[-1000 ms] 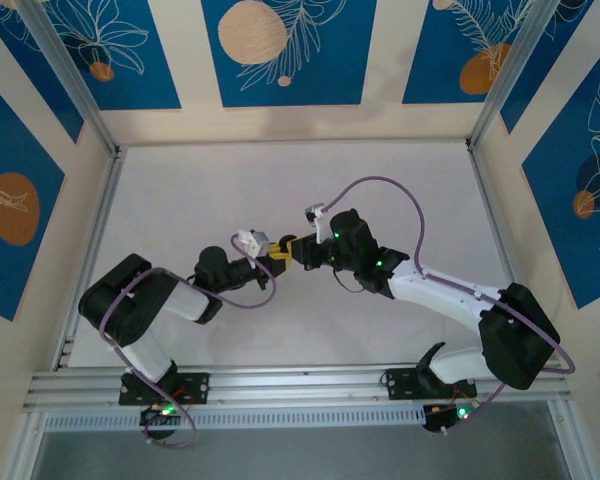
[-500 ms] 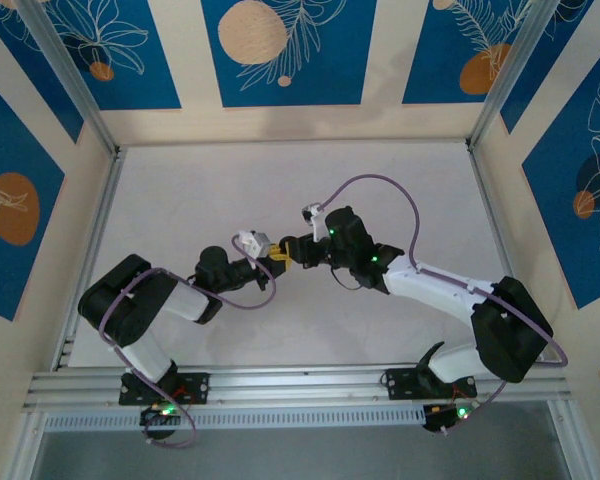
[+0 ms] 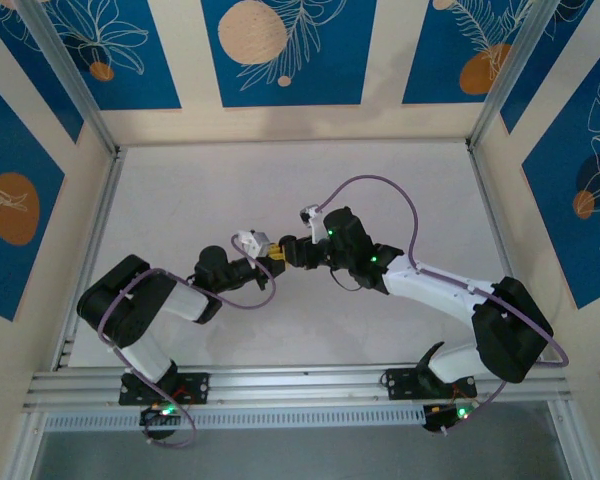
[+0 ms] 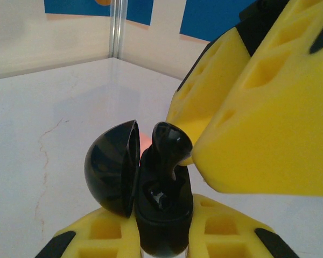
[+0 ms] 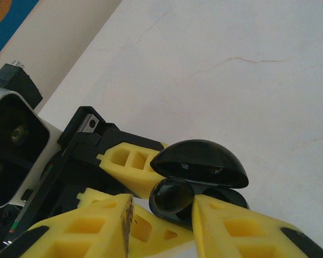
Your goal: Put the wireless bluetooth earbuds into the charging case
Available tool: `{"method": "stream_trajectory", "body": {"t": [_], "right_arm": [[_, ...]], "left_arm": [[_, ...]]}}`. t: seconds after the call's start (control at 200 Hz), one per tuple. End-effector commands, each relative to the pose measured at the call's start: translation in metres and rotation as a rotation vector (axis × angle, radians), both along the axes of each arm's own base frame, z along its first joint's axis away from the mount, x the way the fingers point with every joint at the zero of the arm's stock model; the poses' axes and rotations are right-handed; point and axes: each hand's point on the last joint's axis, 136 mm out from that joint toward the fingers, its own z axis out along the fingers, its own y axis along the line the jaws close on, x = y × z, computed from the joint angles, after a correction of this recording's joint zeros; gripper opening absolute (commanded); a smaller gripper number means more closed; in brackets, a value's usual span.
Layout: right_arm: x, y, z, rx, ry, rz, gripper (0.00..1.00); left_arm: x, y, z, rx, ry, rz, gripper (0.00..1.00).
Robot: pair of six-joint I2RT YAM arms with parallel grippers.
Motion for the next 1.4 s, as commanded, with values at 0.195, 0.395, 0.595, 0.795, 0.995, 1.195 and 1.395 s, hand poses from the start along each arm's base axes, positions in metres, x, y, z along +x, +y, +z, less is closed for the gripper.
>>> {"method": "stream_trajectory", "body": {"t": [0.195,0.395,0.595,0.795,0.995,1.195,1.395], "right_arm": [[-0.004,-0.01,0.008,-0.033,-0.001,-0.02,0.44],[-0.005,-0.012,0.018,-0.01,-0.016,-0.016,0.47],[-0.013,-0.008,0.039,0.068,-0.045,0.034,0.5],[-0.021,-0.013,0.058,0.129,-0.066,0.061,0.51],[-0.026,-0.022,0.066,0.151,-0.032,0.057,0.49],[-0.032,-0.02,0.064,0.149,0.04,0.081,0.41],[-0.03,-0.014,0.054,0.134,0.097,0.089,0.3]], "left_arm": [[-0.004,-0.003,0.046,-0.081,-0.146,-0.024,0.13],[-0.005,-0.005,0.046,-0.079,-0.15,-0.035,0.13],[-0.008,-0.005,0.043,-0.069,-0.159,-0.048,0.13],[-0.015,-0.005,0.037,-0.036,-0.196,-0.07,0.13],[-0.017,-0.003,0.037,-0.024,-0.219,-0.065,0.12],[-0.019,-0.002,0.038,-0.024,-0.225,-0.07,0.12],[-0.019,-0.001,0.04,-0.026,-0.229,-0.067,0.12]]}}
